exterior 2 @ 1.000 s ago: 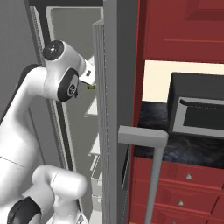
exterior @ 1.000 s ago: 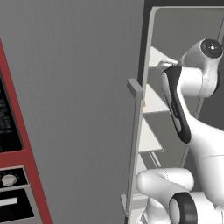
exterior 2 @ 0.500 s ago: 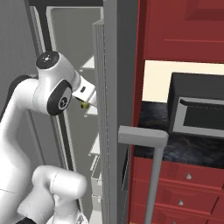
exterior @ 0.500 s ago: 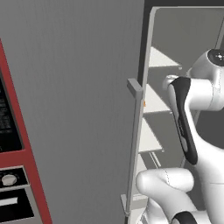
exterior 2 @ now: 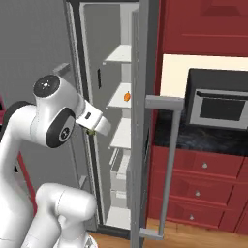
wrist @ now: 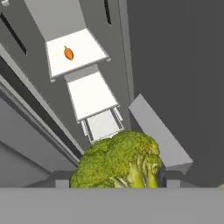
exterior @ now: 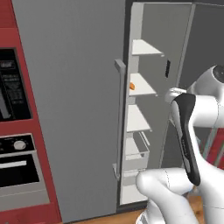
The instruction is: Take the carrot and broccoli out of the freezer and place them in the tupperware container on the counter. Then put the tupperware containing the vegetables back in the freezer.
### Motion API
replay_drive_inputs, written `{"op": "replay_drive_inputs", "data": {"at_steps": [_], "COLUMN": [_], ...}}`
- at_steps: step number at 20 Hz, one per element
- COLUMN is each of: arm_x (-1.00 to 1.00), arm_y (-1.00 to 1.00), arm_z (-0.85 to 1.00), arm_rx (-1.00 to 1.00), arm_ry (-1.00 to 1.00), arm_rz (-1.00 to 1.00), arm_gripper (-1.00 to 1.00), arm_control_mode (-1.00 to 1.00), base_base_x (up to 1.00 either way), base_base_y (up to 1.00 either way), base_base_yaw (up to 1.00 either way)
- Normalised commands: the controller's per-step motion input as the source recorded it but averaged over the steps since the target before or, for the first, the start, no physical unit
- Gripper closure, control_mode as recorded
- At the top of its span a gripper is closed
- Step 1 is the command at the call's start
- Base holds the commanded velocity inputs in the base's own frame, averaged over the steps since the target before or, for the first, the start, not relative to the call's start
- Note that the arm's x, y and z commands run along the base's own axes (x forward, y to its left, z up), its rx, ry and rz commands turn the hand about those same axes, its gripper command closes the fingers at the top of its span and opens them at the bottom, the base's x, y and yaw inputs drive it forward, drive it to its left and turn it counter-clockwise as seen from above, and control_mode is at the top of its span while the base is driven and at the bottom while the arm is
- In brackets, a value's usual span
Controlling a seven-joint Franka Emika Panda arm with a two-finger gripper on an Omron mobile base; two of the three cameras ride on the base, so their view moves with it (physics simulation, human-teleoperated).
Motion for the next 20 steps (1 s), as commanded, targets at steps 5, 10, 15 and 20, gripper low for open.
{"op": "replay_drive_inputs", "data": {"at_steps": [5,10,15,20], "arm_x": [0.0,0.0,0.0,0.0], "arm_y": [0.0,0.0,0.0,0.0], "arm_z": [0.0,0.0,0.0,0.0], "arm_rx": [0.0,0.0,0.0,0.0], "arm_ry": [0.0,0.0,0.0,0.0], "arm_rz": [0.0,0.0,0.0,0.0], "arm_gripper": [1.0,1.0,1.0,1.0], "arm_control_mode": [1.0,1.0,1.0,1.0], "base_base_x": [-1.0,-0.6,0.07,0.16], "base_base_y": [0.16,-0.29,-0.99,-1.0], "base_base_yaw": [-0.12,-0.21,-0.07,0.0]}}
